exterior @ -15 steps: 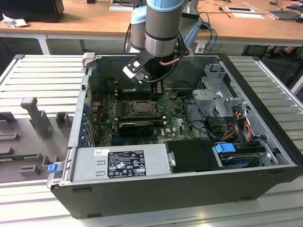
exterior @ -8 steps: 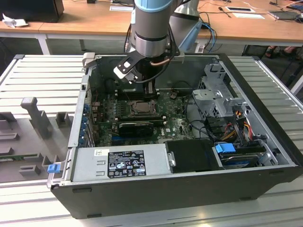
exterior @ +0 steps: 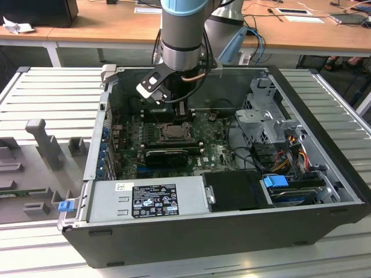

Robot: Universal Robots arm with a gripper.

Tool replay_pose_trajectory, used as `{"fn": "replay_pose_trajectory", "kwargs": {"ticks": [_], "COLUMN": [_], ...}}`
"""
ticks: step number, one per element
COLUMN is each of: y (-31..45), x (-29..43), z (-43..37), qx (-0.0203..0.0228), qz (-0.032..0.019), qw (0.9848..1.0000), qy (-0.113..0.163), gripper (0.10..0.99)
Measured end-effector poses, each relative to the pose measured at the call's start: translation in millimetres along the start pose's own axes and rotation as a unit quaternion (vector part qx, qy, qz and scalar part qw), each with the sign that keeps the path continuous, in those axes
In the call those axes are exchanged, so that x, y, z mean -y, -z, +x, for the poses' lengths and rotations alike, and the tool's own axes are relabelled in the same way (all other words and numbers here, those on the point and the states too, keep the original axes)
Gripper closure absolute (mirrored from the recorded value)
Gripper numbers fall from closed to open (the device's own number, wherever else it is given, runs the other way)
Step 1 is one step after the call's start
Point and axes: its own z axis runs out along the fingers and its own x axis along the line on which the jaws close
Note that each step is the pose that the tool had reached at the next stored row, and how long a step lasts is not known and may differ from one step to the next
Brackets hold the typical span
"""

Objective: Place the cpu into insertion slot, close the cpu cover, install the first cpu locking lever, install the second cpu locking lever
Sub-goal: 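Close the cpu cover, then install the first cpu locking lever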

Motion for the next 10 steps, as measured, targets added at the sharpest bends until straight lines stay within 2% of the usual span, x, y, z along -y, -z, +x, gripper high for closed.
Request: {"fn": "replay_pose_trajectory", "kwargs": {"ticks": [10], "y": [0.3], "x": [5.0], "z": [0.1], "qx": [0.0], "qz": [0.0], "qw": [1.0], "qy": [0.0], "gripper": [0.98]}}
